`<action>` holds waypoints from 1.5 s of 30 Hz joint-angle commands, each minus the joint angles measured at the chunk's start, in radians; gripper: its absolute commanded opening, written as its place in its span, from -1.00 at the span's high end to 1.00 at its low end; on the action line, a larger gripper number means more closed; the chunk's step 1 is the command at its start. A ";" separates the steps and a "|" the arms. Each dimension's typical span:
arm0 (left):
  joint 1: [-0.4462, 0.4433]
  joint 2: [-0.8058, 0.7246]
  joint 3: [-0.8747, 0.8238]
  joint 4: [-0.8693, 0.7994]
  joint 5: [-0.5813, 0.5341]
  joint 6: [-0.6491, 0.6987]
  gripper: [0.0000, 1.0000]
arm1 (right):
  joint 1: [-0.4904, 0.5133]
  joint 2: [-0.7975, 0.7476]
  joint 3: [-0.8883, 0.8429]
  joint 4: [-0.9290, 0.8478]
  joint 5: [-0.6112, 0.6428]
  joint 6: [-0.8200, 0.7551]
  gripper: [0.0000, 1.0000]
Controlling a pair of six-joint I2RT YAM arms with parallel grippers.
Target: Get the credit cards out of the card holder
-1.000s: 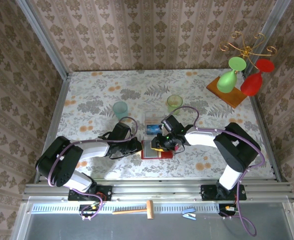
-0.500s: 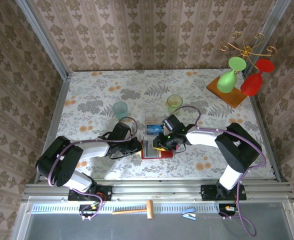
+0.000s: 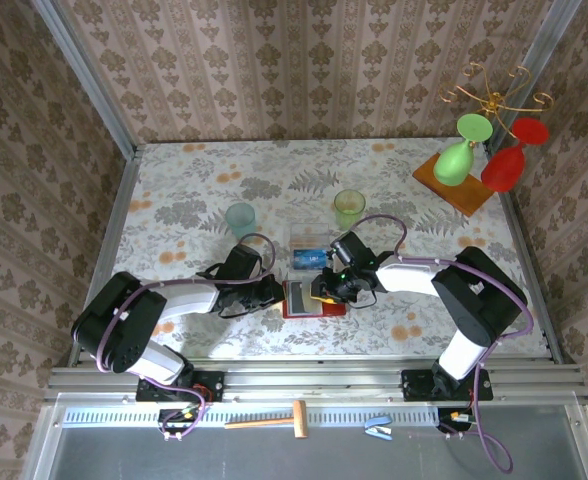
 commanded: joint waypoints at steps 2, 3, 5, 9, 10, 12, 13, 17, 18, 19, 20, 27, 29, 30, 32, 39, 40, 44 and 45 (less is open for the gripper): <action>0.001 -0.001 0.032 -0.074 0.006 -0.006 0.79 | -0.006 -0.006 -0.026 0.027 -0.016 0.006 0.43; 0.001 -0.012 0.041 -0.080 0.008 -0.007 0.79 | -0.007 -0.004 -0.029 0.032 -0.017 0.007 0.43; 0.000 -0.034 0.059 -0.099 0.009 -0.009 0.77 | -0.007 -0.001 -0.034 0.039 -0.020 0.010 0.43; -0.007 -0.086 0.102 -0.150 0.008 -0.006 0.76 | -0.009 0.000 -0.038 0.045 -0.023 0.009 0.44; -0.011 -0.094 0.112 -0.162 0.006 -0.004 0.76 | -0.010 0.003 -0.038 0.046 -0.025 0.008 0.43; -0.017 -0.105 0.133 -0.181 0.007 -0.001 0.76 | -0.012 0.003 -0.039 0.046 -0.026 0.007 0.43; -0.019 -0.105 0.140 -0.185 0.009 -0.001 0.76 | -0.012 0.003 -0.038 0.044 -0.026 0.006 0.44; -0.033 -0.080 0.161 -0.186 0.014 -0.001 0.76 | -0.013 0.000 -0.043 0.048 -0.022 0.006 0.44; -0.036 -0.069 0.163 -0.180 0.017 -0.001 0.76 | -0.014 0.000 -0.043 0.047 -0.023 0.006 0.44; -0.039 -0.058 0.165 -0.174 0.020 -0.001 0.76 | -0.015 0.000 -0.043 0.048 -0.024 0.005 0.44; -0.041 -0.045 0.166 -0.167 0.023 -0.004 0.77 | -0.015 0.000 -0.044 0.049 -0.024 0.006 0.44; -0.060 0.012 0.170 -0.121 0.031 -0.019 0.78 | -0.016 -0.006 -0.041 0.044 -0.025 0.004 0.44; -0.065 0.028 0.176 -0.110 0.037 -0.021 0.78 | -0.016 -0.006 -0.040 0.042 -0.027 0.003 0.44; -0.070 0.037 0.180 -0.106 0.039 -0.020 0.77 | -0.016 -0.006 -0.038 0.041 -0.026 0.003 0.44; -0.076 0.051 0.187 -0.106 0.039 -0.021 0.78 | -0.016 -0.007 -0.036 0.039 -0.027 0.003 0.44; -0.088 0.070 0.195 -0.076 0.050 -0.037 0.78 | -0.016 -0.018 -0.031 0.036 -0.031 0.004 0.44; -0.089 0.069 0.198 -0.078 0.050 -0.036 0.77 | -0.016 -0.023 -0.030 0.033 -0.030 0.004 0.44; -0.094 0.067 0.210 -0.082 0.052 -0.036 0.77 | -0.018 -0.065 -0.019 0.004 -0.020 -0.001 0.43; -0.096 0.068 0.214 -0.085 0.052 -0.036 0.77 | -0.018 -0.077 -0.016 -0.009 -0.014 -0.003 0.42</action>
